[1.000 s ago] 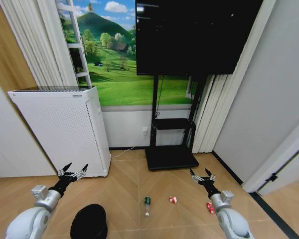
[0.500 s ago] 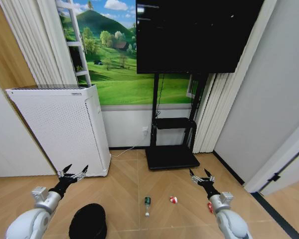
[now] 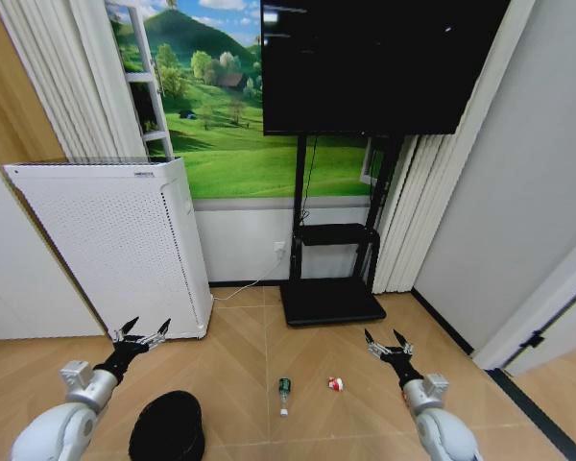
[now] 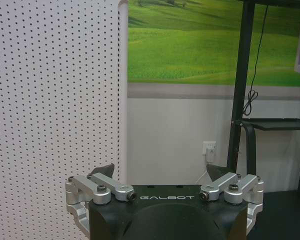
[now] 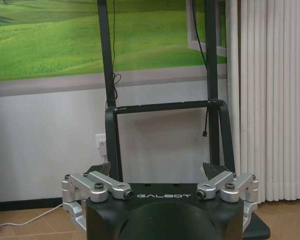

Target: Pick up the trash bin and place the garbage on the floor into it.

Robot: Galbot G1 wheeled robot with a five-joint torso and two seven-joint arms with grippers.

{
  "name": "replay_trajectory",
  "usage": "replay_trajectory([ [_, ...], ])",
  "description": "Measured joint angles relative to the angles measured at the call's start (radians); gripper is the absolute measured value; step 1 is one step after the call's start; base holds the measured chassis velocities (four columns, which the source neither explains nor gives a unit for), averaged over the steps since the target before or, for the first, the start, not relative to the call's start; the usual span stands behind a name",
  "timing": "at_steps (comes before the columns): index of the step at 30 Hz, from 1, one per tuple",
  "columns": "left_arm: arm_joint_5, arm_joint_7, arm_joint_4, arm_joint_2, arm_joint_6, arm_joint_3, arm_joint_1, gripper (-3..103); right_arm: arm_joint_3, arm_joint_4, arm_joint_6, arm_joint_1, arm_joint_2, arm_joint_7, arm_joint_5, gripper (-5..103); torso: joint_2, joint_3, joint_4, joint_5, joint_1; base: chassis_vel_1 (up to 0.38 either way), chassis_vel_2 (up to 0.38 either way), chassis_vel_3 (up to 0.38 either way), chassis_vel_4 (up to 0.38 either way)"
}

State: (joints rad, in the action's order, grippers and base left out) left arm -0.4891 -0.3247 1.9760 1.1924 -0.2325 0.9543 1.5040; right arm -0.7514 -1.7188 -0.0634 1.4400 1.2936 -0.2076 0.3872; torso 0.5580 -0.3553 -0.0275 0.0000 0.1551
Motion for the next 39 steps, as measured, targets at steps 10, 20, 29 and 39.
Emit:
replay_trajectory([
  [10, 0.004, -0.003, 0.003, 0.004, -0.001, 0.004, 0.004, 100, -0.002, 0.011, -0.009, 0.002, -0.009, -0.001, 0.010, 100, -0.042, 0.025, 0.0000, 0.0000, -0.017, 0.000, 0.000, 0.000, 0.000],
  [20, 0.012, -0.006, 0.003, 0.012, -0.002, 0.001, 0.003, 100, -0.009, 0.029, -0.026, 0.008, -0.011, -0.003, 0.019, 100, -0.088, 0.054, 0.0000, 0.0000, -0.034, 0.000, 0.000, 0.000, 0.000],
  [29, 0.011, -0.006, -0.002, 0.014, -0.001, 0.001, 0.001, 100, -0.016, 0.025, -0.027, 0.015, -0.004, -0.003, 0.027, 100, -0.121, 0.075, 0.0000, 0.0000, -0.047, 0.000, 0.000, 0.000, 0.000],
  [39, 0.011, -0.001, -0.006, 0.016, -0.002, 0.001, -0.018, 100, -0.025, 0.010, -0.029, 0.020, 0.004, 0.000, 0.027, 100, -0.163, 0.101, 0.0000, 0.0000, -0.063, 0.000, 0.000, 0.000, 0.000],
])
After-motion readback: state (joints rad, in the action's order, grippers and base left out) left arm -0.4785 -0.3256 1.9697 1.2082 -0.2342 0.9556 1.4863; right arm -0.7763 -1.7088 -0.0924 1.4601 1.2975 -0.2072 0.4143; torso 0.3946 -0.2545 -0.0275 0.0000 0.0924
